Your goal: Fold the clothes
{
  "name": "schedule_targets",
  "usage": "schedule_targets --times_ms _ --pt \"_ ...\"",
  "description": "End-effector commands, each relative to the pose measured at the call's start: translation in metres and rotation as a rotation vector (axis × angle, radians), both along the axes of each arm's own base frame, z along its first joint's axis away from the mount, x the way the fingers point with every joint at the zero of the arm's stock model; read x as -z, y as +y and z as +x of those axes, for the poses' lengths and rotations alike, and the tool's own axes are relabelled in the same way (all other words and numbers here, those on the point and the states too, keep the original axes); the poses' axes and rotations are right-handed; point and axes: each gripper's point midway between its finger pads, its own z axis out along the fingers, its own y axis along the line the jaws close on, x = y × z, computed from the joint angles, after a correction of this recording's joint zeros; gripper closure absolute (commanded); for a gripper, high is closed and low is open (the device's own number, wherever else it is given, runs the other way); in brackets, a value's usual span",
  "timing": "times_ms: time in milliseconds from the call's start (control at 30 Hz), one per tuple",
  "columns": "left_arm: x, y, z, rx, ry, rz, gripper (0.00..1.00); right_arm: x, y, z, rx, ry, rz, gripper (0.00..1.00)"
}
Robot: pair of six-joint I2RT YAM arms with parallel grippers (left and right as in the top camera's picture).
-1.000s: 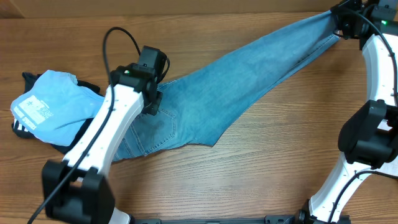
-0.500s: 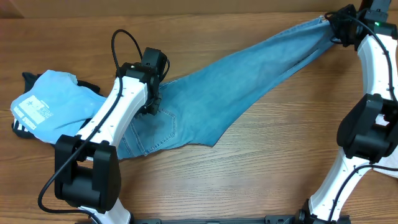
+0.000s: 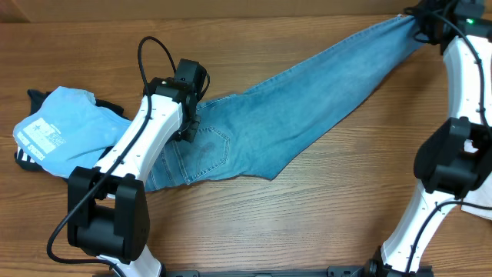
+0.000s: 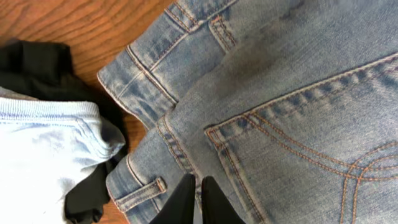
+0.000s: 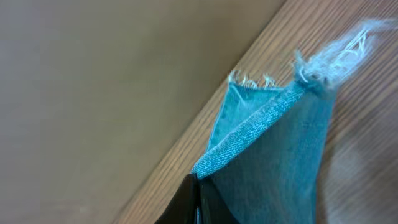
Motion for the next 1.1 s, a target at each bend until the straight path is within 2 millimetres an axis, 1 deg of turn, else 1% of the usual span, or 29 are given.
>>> schedule_targets --times_ms 0,33,67,100,133,167,200,233,267,300,367,400,467,500,533,567,600,633,667,733,767,800,833,900,933,967,1000,1033,1067 --pt "-0.001 0.000 0.000 -0.006 0.007 0.007 0.91 0.036 -0.003 0.013 0.035 0.029 0.005 0.96" --pt "-0.001 0.001 -0.001 -0.006 0.012 0.008 0.91 0.043 -0.007 0.013 0.062 0.039 0.009 0.95" --pt "-0.001 0.001 -0.002 -0.006 0.015 0.009 0.91 0.043 -0.010 0.014 0.074 0.035 -0.004 0.83" --pt "-0.001 0.001 -0.001 -0.006 0.014 0.009 0.91 0.039 -0.016 0.016 0.060 0.021 -0.042 0.31" --pt "-0.001 0.001 -0.001 -0.007 0.013 0.008 0.91 0.035 -0.017 0.018 0.000 0.017 -0.094 0.10" --pt "-0.001 0.001 -0.001 -0.011 0.012 0.007 0.91 0.035 -0.023 0.013 -0.006 0.038 -0.109 0.00" --pt "-0.001 0.001 -0.001 -0.025 0.008 0.005 0.90 0.037 -0.029 0.003 -0.013 0.077 -0.098 0.00" --pt "-0.001 0.000 -0.002 -0.030 0.007 -0.003 0.88 0.039 -0.029 -0.006 -0.038 0.107 -0.049 0.00" --pt "0.001 -0.006 -0.002 -0.026 0.012 -0.035 0.78 0.039 -0.025 -0.015 -0.081 0.131 0.017 0.00" --pt "0.004 -0.014 -0.004 -0.024 0.027 -0.089 0.66 0.037 -0.012 -0.023 -0.185 0.145 0.067 0.00" --pt "0.008 -0.027 -0.007 -0.015 0.053 -0.188 0.43 0.037 0.003 -0.032 -0.292 0.167 0.092 0.00" --pt "0.009 -0.034 -0.009 0.010 0.074 -0.240 0.36 0.040 0.010 -0.039 -0.343 0.191 0.097 0.00" --pt "0.014 -0.048 -0.012 0.074 0.110 -0.336 0.36 0.043 0.024 -0.049 -0.391 0.217 0.161 0.00" --pt "0.017 -0.056 -0.011 0.120 0.118 -0.386 0.32 0.043 0.030 -0.052 -0.407 0.219 0.189 0.00" --pt "0.019 -0.063 -0.007 0.193 0.118 -0.425 0.28 0.044 0.033 -0.054 -0.418 0.224 0.210 0.00" --pt "0.024 -0.067 0.004 0.261 0.094 -0.426 0.18 0.045 0.036 -0.057 -0.421 0.236 0.225 0.00" --pt "0.027 -0.068 0.013 0.275 0.065 -0.423 0.17 0.046 0.037 -0.060 -0.424 0.244 0.234 0.00" --pt "0.027 -0.073 0.029 0.305 0.008 -0.435 0.21 0.044 0.043 -0.061 -0.467 0.231 0.243 0.00" --pt "0.025 -0.085 0.052 0.368 -0.080 -0.466 0.26 0.041 0.051 -0.063 -0.511 0.222 0.264 0.00" --pt "0.022 -0.096 0.078 0.406 -0.182 -0.494 0.34 0.041 0.059 -0.069 -0.528 0.233 0.309 0.00" --pt "0.028 -0.099 0.090 0.418 -0.218 -0.495 0.41 0.040 0.069 -0.073 -0.568 0.236 0.330 0.00" --pt "0.042 -0.113 0.091 0.474 -0.202 -0.561 0.41 0.041 0.076 -0.076 -0.599 0.246 0.327 0.00" --pt "0.049 -0.120 0.088 0.499 -0.184 -0.602 0.39 0.041 0.079 -0.076 -0.606 0.248 0.325 0.00" --pt "0.064 -0.120 0.085 0.491 -0.150 -0.607 0.40 0.040 0.083 -0.074 -0.619 0.240 0.316 0.00" --pt "0.068 -0.126 0.081 0.501 -0.132 -0.644 0.42 0.040 0.085 -0.072 -0.632 0.232 0.301 0.00" --pt "0.070 -0.128 0.080 0.504 -0.125 -0.655 0.58 0.040 0.087 -0.070 -0.637 0.227 0.292 0.00" --pt "0.071 -0.128 0.079 0.501 -0.121 -0.655 0.77 0.039 0.090 -0.067 -0.645 0.217 0.283 0.00" --pt "0.071 -0.127 0.080 0.499 -0.122 -0.654 0.94 0.038 0.091 -0.065 -0.647 0.212 0.274 0.00" --pt "0.069 -0.126 0.081 0.493 -0.126 -0.654 0.96 0.039 0.090 -0.063 -0.645 0.211 0.257 0.00"
